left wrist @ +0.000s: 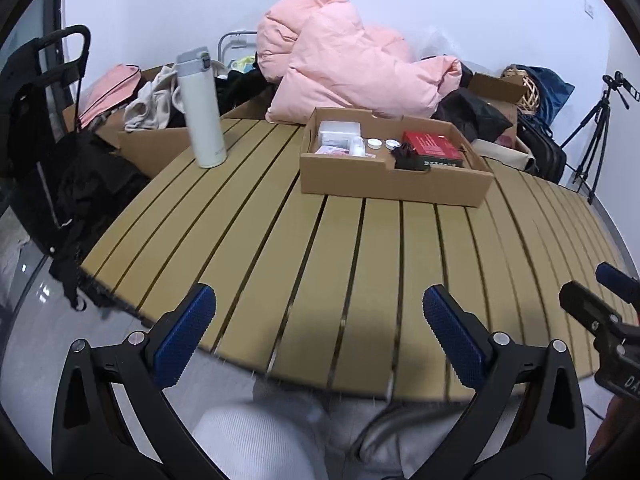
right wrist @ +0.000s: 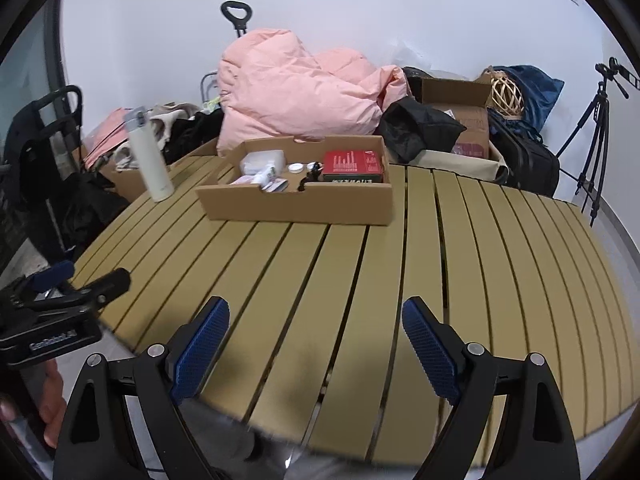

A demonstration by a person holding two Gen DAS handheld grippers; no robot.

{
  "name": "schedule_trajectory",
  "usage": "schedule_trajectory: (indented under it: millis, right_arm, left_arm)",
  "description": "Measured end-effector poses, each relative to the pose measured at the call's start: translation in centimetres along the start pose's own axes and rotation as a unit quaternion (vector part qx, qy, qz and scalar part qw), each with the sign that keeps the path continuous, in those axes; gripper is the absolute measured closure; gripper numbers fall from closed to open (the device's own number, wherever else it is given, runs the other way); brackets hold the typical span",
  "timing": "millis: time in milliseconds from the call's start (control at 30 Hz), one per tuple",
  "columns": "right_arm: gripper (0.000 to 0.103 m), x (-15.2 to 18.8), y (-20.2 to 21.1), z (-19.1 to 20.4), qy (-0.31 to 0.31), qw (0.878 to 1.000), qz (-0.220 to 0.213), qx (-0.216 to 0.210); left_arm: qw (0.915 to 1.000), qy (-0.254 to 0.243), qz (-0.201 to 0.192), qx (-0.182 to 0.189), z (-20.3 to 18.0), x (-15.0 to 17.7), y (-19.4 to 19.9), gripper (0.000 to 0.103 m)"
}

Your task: Organize objects

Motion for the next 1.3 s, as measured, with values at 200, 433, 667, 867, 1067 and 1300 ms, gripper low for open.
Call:
schedule_trajectory:
  millis: [200,433,667,867,1067,1300]
  right_arm:
    - [0.012,1.5,6.5,2.5,0.030,0.999,0.015,0.009]
    - [0.012,2.4,13.4,3.6,-0.014,0.998,0.022,-0.059]
    - [0.012,5.2,19.3,5.3,0.030,0.999,0.026,-0.023]
    - [0.012,7.3,22.4,6.7,0.021,0.999,0.014,-0.024]
    - [0.012,7.3,22.8,7.7,0.034,0.999,0.018,-0.038]
    - [0.012,7.2,22.6,7.2,0.022,0.999,0.014,-0.031]
  left_arm:
    - [0.9992,-0.027,-0.017,-0.025,0.0,1.0,7.5,0.000]
    - [0.9991,-0.040,0.004,0.014,0.0,3.4,14.3,0.000]
    - [0.9990,-0.034,-0.026,-0.007,2.0,6.1,21.5,0.000]
    - [0.9993,-0.020,-0.031,-0.004,3.1,7.5,24.0,0.000]
    - [0.9981,-0.036,-0.051,-0.004,2.5,7.5,25.2,0.000]
    - [0.9981,-0.036,-0.050,-0.006,2.3,7.6,25.2,0.000]
Point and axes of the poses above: each gripper's, at about its wrist camera, not at the fingertips, and y roughly against the way its jaws point, z to its left, x to its underside, the point moved 2 cm from there along -y, roughly the way its jaws point, and after that the axes turned 4 degrees about y, right-handed, at the moved point
